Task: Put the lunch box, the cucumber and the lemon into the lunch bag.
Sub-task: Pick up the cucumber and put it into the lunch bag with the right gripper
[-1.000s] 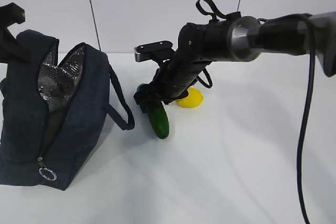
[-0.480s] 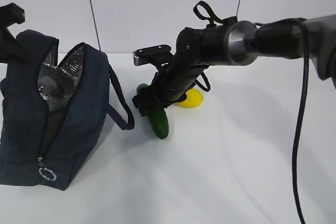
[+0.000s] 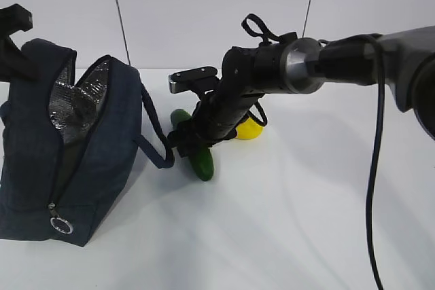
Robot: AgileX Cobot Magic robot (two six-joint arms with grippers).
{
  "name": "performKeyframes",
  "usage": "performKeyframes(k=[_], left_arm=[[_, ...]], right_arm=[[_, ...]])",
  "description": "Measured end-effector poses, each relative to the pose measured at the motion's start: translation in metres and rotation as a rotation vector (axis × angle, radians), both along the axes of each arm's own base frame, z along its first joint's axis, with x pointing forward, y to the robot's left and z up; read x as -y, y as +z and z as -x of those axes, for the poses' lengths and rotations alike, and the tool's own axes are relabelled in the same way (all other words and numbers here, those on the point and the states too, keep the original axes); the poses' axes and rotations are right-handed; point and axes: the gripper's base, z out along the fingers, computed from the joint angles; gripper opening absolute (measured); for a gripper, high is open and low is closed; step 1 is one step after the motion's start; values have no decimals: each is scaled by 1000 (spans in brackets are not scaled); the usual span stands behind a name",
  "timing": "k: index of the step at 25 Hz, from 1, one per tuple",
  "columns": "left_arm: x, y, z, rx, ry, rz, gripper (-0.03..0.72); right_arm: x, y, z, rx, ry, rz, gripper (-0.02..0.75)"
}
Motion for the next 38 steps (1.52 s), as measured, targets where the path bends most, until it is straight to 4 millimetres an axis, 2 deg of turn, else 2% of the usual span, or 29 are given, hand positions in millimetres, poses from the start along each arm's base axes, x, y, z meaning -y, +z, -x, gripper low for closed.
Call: performKeyframes(k=[3,6,11,16,24,28,32,35,38], left_arm=[[0,0,0,0,0,0,-6],[0,0,0,0,0,0,-6],[0,0,0,0,0,0,-6],[0,0,0,0,0,0,-6],[0,0,0,0,0,0,-6],[0,0,0,0,0,0,-6],[0,0,0,0,0,0,-6],[0,0,0,0,0,0,-6],[0,0,0,1,-1,-1,-6]], right_arm=[[-1,0,-1,-5,-1,0,449],[-3,5,-3,-4,6,-3,430],[-7,27,-11,6,41,9,384],[-8,60,-17,19,95,60,382],[-5,138,-18,46,132,103,382],[-5,171,-7,47,113,26,382],[-15,192,7,-26,120,-161,382],[-26,199,15,-106,134,-313,382],[-31,203,19,-142,149,-383,381]])
